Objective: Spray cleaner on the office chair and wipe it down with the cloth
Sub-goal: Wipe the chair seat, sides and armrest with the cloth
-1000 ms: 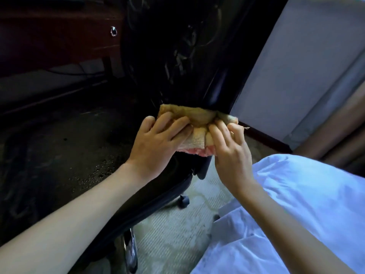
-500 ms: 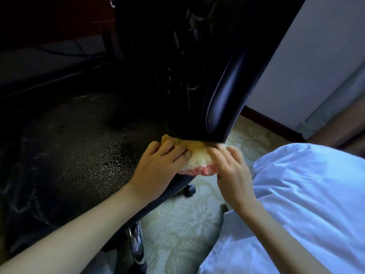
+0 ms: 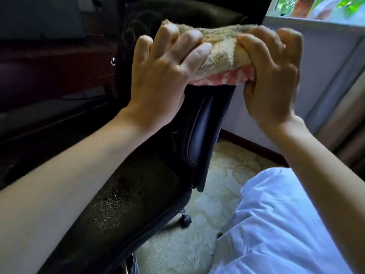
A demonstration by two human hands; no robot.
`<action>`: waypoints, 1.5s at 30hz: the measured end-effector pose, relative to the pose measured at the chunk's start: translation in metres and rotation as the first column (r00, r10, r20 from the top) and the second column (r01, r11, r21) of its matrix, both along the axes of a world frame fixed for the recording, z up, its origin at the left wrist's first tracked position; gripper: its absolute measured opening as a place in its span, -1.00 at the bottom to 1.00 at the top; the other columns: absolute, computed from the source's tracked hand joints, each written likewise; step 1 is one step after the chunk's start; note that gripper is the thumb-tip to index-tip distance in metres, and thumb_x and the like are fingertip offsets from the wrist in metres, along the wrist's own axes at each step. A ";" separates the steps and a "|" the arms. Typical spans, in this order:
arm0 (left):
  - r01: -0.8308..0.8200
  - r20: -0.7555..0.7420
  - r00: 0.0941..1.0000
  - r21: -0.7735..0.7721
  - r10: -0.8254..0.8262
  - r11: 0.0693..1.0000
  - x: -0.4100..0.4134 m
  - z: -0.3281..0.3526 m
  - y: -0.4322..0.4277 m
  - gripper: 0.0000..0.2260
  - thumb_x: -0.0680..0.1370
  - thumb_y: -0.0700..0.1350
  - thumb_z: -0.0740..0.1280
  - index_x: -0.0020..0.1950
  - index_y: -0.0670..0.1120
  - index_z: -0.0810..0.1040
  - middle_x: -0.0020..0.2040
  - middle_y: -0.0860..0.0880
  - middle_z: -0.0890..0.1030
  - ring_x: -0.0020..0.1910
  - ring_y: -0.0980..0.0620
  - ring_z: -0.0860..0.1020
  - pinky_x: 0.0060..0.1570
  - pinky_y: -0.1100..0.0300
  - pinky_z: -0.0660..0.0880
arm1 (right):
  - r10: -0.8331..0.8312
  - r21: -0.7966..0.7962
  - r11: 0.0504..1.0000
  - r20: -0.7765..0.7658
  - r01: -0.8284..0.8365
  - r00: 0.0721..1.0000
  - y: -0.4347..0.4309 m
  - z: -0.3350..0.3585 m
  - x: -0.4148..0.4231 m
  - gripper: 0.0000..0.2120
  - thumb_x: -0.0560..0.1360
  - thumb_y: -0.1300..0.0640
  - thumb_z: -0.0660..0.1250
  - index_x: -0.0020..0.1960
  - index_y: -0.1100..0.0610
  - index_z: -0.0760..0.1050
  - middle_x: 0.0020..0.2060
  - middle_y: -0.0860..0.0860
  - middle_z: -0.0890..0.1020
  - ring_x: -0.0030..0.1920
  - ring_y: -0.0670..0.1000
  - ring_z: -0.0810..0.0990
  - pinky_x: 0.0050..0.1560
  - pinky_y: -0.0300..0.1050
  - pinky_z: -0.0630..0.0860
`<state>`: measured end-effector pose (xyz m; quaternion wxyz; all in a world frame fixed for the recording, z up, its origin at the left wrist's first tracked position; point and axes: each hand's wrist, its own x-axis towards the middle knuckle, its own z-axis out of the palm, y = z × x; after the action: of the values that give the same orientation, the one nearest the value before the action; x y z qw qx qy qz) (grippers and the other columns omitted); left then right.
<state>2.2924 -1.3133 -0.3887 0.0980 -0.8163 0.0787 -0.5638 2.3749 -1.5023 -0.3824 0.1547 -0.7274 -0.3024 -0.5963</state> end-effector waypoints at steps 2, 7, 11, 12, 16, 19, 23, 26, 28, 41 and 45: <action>-0.036 -0.049 0.998 -0.009 0.036 0.999 0.013 0.014 0.000 -0.63 0.49 -0.24 0.21 0.26 0.02 0.51 0.26 0.09 0.51 0.23 -0.08 0.38 0.02 0.07 0.20 | -0.033 -0.026 0.999 -0.035 0.032 0.999 0.005 0.009 0.014 -0.67 0.46 0.27 0.26 0.20 0.09 0.54 0.20 0.00 0.57 0.17 0.15 0.40 0.11 -0.05 0.42; -0.001 -0.166 0.986 0.003 0.001 1.000 0.029 -0.002 0.004 -0.60 0.39 -0.33 0.31 0.18 -0.05 0.56 0.20 0.02 0.55 0.19 -0.17 0.47 -0.01 -0.01 0.29 | 0.009 0.010 1.000 -0.288 -0.007 0.958 0.012 -0.025 0.018 -0.48 0.35 0.27 0.31 0.30 0.00 0.49 0.38 -0.04 0.43 0.36 0.36 0.32 0.17 0.22 0.37; 0.021 -0.178 0.984 0.010 -0.019 1.000 0.028 -0.022 0.012 -0.61 0.41 -0.33 0.34 0.20 -0.06 0.56 0.22 0.01 0.56 0.20 -0.18 0.47 -0.02 -0.01 0.31 | 0.315 0.172 0.948 -0.358 -0.270 0.879 0.017 -0.048 0.018 -0.50 0.37 0.32 0.33 0.29 0.08 0.50 0.37 -0.01 0.43 0.34 0.10 0.43 0.27 0.11 0.45; 0.024 -0.190 0.982 0.003 -0.023 1.000 0.027 -0.029 0.013 -0.61 0.41 -0.33 0.35 0.21 -0.06 0.57 0.23 0.00 0.57 0.20 -0.19 0.47 -0.02 -0.01 0.31 | 0.338 0.193 0.939 -0.373 -0.284 0.864 0.018 -0.056 0.017 -0.50 0.37 0.33 0.36 0.29 0.08 0.51 0.36 -0.01 0.44 0.33 0.05 0.44 0.27 0.06 0.46; 0.044 -0.207 0.977 -0.016 -0.047 0.999 0.025 -0.062 0.017 -0.62 0.42 -0.31 0.38 0.21 -0.08 0.58 0.22 -0.03 0.57 0.18 -0.17 0.47 -0.02 0.01 0.31 | 0.373 0.225 0.926 -0.409 -0.304 0.833 0.019 -0.086 0.014 -0.55 0.38 0.33 0.37 0.26 0.14 0.52 0.32 0.03 0.48 0.32 0.02 0.46 0.28 -0.04 0.45; 0.072 -0.216 0.973 -0.032 -0.077 0.997 0.024 -0.086 0.017 -0.62 0.42 -0.31 0.37 0.22 -0.09 0.58 0.22 -0.03 0.57 0.18 -0.13 0.41 -0.01 0.03 0.30 | 0.413 0.238 0.910 -0.442 -0.339 0.796 0.018 -0.107 0.015 -0.55 0.36 0.34 0.35 0.25 0.17 0.53 0.30 0.05 0.49 0.32 0.03 0.46 0.32 -0.09 0.41; 0.075 -0.257 0.963 -0.036 -0.081 0.997 0.023 -0.110 0.019 -0.63 0.42 -0.29 0.35 0.22 -0.08 0.58 0.22 -0.02 0.58 0.17 -0.13 0.41 -0.02 0.03 0.30 | 0.444 0.265 0.896 -0.495 -0.357 0.747 0.022 -0.135 0.018 -0.55 0.32 0.38 0.34 0.21 0.21 0.54 0.25 0.08 0.52 0.30 0.04 0.47 0.33 -0.04 0.41; 0.068 -0.308 0.948 -0.035 -0.075 0.997 0.021 -0.128 0.019 -0.66 0.46 -0.26 0.28 0.21 -0.07 0.58 0.22 -0.02 0.58 0.14 -0.16 0.48 -0.02 0.04 0.31 | 0.448 0.279 0.894 -0.514 -0.351 0.732 0.026 -0.153 0.023 -0.62 0.34 0.30 0.31 0.16 0.22 0.56 0.20 0.09 0.55 0.28 0.04 0.49 0.29 0.01 0.43; 0.061 -0.330 0.941 -0.035 -0.069 0.998 0.021 -0.137 0.020 -0.65 0.48 -0.24 0.22 0.23 -0.07 0.57 0.23 -0.02 0.57 0.12 -0.17 0.50 -0.03 0.04 0.32 | 0.461 0.300 0.886 -0.499 -0.353 0.734 0.029 -0.160 0.028 -0.65 0.34 0.30 0.33 0.13 0.23 0.57 0.17 0.09 0.57 0.26 0.06 0.50 0.27 0.04 0.44; 0.020 -0.469 0.883 -0.041 -0.036 0.999 0.016 -0.186 0.034 -0.64 0.45 -0.23 0.16 0.18 -0.07 0.59 0.16 -0.02 0.59 0.10 -0.14 0.46 -0.07 0.03 0.32 | 0.366 0.236 0.929 -0.684 -0.284 0.630 0.039 -0.221 0.021 -0.55 0.25 0.38 0.39 0.10 0.08 0.59 0.06 -0.04 0.59 0.19 0.03 0.50 0.20 0.20 0.40; 0.040 -0.599 0.801 0.003 -0.030 0.999 -0.016 -0.210 0.058 -0.62 0.44 -0.21 0.11 0.15 -0.06 0.59 0.14 -0.02 0.60 0.13 -0.15 0.51 -0.04 0.03 0.31 | -0.026 -0.099 0.990 -0.832 -0.102 0.555 0.052 -0.263 -0.026 -0.50 0.32 0.25 0.40 0.18 -0.15 0.49 0.11 -0.21 0.59 0.44 0.19 0.27 0.33 0.46 -0.03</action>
<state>2.2761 -1.2558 -0.5987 0.0643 -0.9500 0.1250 -0.2788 2.3489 -1.4500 -0.6452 0.2418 -0.9245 -0.2492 -0.1574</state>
